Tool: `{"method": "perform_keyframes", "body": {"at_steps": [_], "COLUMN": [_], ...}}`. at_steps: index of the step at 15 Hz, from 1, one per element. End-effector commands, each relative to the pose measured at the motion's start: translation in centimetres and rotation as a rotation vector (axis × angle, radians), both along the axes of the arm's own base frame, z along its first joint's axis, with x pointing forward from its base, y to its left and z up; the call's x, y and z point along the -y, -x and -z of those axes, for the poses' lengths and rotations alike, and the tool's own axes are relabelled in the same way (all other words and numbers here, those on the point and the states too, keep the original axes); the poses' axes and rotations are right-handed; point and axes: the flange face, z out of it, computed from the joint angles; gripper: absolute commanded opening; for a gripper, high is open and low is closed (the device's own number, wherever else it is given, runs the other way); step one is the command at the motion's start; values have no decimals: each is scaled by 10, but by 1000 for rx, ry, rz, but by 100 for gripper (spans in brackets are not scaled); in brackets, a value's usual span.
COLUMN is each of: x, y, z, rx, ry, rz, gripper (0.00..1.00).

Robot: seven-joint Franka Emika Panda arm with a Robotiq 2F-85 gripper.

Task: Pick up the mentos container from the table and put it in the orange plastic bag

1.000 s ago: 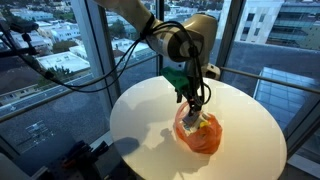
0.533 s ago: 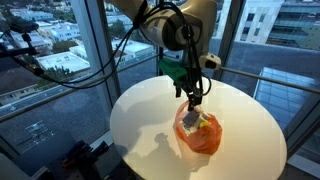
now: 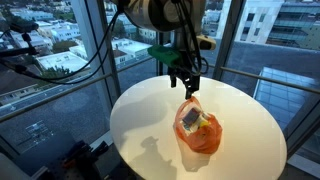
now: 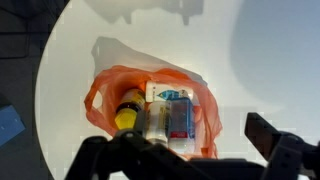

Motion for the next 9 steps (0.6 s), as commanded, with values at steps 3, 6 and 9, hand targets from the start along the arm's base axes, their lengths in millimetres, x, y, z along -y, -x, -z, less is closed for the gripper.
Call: {"method": "perform_keyframes", "body": {"at_steps": [3, 6, 9], "x": [-22, -20, -22], "y": [14, 6, 7], "z": [-28, -24, -24], "rx": [0, 6, 3], "ry": [44, 30, 31], "rz": [-13, -24, -22], "gripper": [100, 100, 100]}}
